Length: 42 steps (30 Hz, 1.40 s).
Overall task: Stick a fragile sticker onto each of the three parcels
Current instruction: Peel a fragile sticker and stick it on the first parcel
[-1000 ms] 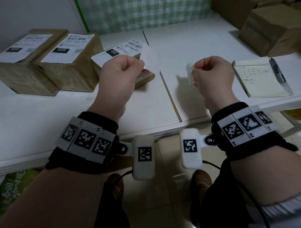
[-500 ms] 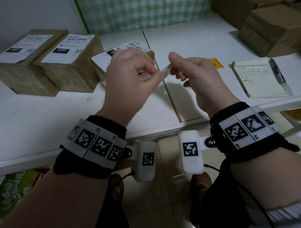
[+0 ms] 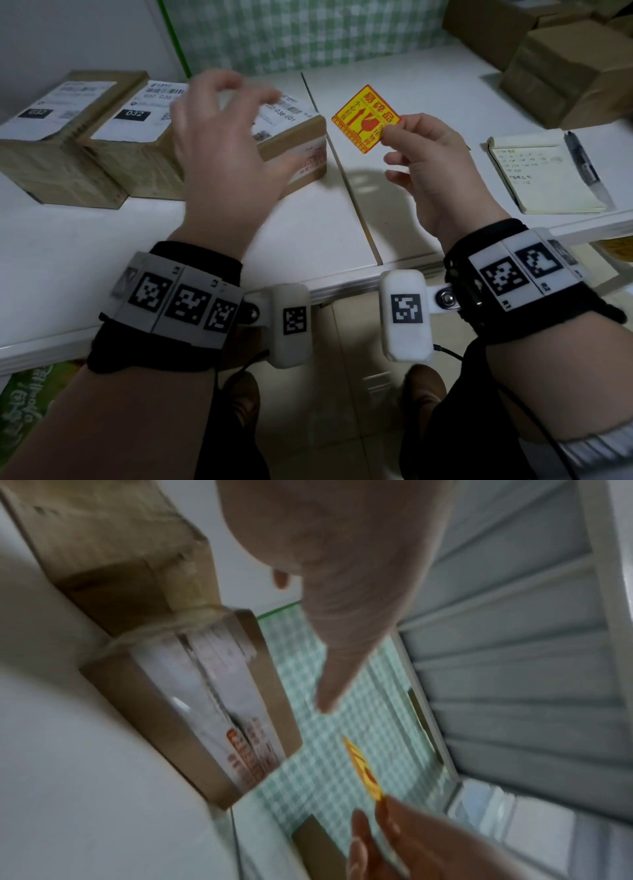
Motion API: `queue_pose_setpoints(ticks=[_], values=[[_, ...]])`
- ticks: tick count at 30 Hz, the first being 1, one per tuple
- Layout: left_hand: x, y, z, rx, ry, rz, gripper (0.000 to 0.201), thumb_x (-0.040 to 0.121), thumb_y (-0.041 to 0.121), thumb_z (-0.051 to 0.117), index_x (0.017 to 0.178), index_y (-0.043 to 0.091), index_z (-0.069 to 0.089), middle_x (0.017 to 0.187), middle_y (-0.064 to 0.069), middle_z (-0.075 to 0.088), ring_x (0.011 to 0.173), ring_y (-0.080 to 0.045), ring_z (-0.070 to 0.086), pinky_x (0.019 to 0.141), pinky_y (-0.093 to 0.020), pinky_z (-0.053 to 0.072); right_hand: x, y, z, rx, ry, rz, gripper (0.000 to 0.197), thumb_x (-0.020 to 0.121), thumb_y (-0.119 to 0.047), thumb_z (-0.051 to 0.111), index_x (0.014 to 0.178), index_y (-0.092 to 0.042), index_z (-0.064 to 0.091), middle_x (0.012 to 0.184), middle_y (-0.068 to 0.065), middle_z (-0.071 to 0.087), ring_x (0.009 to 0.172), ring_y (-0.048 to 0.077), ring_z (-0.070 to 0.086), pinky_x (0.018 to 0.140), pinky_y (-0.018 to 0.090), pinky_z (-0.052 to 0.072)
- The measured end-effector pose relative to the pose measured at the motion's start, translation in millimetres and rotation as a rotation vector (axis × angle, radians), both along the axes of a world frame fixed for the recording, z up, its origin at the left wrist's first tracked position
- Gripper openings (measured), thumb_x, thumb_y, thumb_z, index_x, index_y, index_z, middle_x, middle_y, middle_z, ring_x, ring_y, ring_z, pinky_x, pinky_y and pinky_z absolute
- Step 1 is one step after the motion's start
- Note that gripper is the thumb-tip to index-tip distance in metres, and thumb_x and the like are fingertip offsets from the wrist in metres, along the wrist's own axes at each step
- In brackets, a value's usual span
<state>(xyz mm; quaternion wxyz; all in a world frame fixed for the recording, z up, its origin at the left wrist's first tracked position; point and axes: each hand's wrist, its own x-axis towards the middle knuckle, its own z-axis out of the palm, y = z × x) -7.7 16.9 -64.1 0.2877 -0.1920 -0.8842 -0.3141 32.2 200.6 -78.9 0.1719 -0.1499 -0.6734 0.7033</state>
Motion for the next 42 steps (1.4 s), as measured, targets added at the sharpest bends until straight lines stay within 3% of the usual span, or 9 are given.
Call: queue_pose_setpoints(ticks=[4,8,12,19,23,27,31,36,42], values=[[-14.8,-19.8,-4.6,0.134,-0.342,0.049,0.084,0.062,0.038,0.077,0.137,0.025,0.044,0.146,-0.011,0.030,0.134,-0.024,0.032,0.108,-0.025,0.028,-9.6,-5.3,-2.6,-0.131,-0.005,0.130,0.019,0.092,-0.016,0.052,0.075,-0.024,0.048,0.097,-0.003,0.057,0.084,0.014,0.052,0.067,0.023,0.047],[-23.0,-28.4,-9.5,0.186,-0.523,-0.039,0.090,0.069,0.027,0.080,0.145,0.021,0.033,0.151,-0.012,0.023,0.132,-0.015,0.035,0.072,0.009,0.031,-18.6,-15.1,-6.7,-0.176,-0.042,0.222,0.010,0.095,-0.017,0.048,0.086,-0.023,0.050,0.100,0.000,0.053,0.083,0.012,0.048,0.073,0.026,0.050],[-24.5,-33.7,-8.9,0.145,-0.543,-0.015,0.084,0.065,0.030,0.082,0.137,0.026,0.041,0.142,-0.004,0.024,0.121,-0.011,0.036,0.095,-0.014,0.024,-21.4,-21.7,-8.0,-0.164,-0.053,0.290,0.018,0.095,-0.014,0.046,0.080,-0.024,0.049,0.095,0.000,0.052,0.083,0.011,0.046,0.078,0.032,0.048],[-16.2,-33.8,-4.3,0.242,-0.563,-0.073,0.068,0.059,0.027,0.084,0.119,0.033,0.053,0.124,0.004,0.035,0.102,-0.006,0.046,0.074,-0.003,0.031,-17.2,-18.1,-5.5,-0.153,-0.039,0.267,0.022,0.096,-0.016,0.045,0.076,-0.024,0.050,0.084,-0.005,0.062,0.084,0.011,0.054,0.080,0.033,0.049],[-16.0,-34.4,2.7,0.599,-0.701,-0.200,0.050,0.067,0.023,0.077,0.114,0.027,0.059,0.110,0.000,0.057,0.090,-0.011,0.061,0.082,-0.030,0.052,-13.3,-9.7,0.8,-0.132,0.016,0.214,0.019,0.094,-0.020,0.047,0.077,-0.024,0.054,0.077,-0.009,0.061,0.074,0.008,0.050,0.064,0.023,0.045],[-18.1,-31.8,4.0,0.701,-0.791,-0.230,0.027,0.069,0.034,0.068,0.095,0.029,0.067,0.088,0.005,0.068,0.078,-0.012,0.064,0.087,-0.045,0.050,-9.9,-8.8,5.1,-0.119,0.062,0.203,0.022,0.092,-0.020,0.047,0.072,-0.023,0.055,0.075,-0.007,0.061,0.070,0.012,0.046,0.061,0.027,0.039],[-17.2,-26.3,-0.7,0.646,-0.723,-0.243,0.013,0.088,0.025,0.060,0.100,0.030,0.063,0.099,0.002,0.068,0.087,-0.013,0.066,0.086,-0.041,0.054,-7.7,-12.2,8.7,-0.114,0.069,0.257,0.025,0.093,-0.019,0.046,0.070,-0.022,0.053,0.074,-0.006,0.061,0.070,0.013,0.048,0.062,0.027,0.040],[-13.0,-24.7,-2.5,0.418,-0.482,-0.306,0.037,0.089,0.014,0.055,0.118,0.037,0.052,0.110,0.010,0.059,0.099,-0.003,0.059,0.092,-0.022,0.048,-6.6,-9.5,10.1,0.050,0.035,0.275,0.023,0.092,-0.019,0.048,0.069,-0.023,0.048,0.079,0.000,0.052,0.076,0.015,0.046,0.066,0.028,0.040],[-5.9,-15.1,0.3,0.215,-0.255,-0.382,0.036,0.079,-0.006,0.051,0.100,0.019,0.066,0.104,0.007,0.049,0.093,0.018,0.048,0.085,-0.001,0.032,-2.0,-11.5,13.1,0.253,0.050,0.291,0.025,0.093,-0.023,0.050,0.068,-0.024,0.048,0.084,-0.004,0.056,0.073,0.008,0.053,0.066,0.028,0.044]])
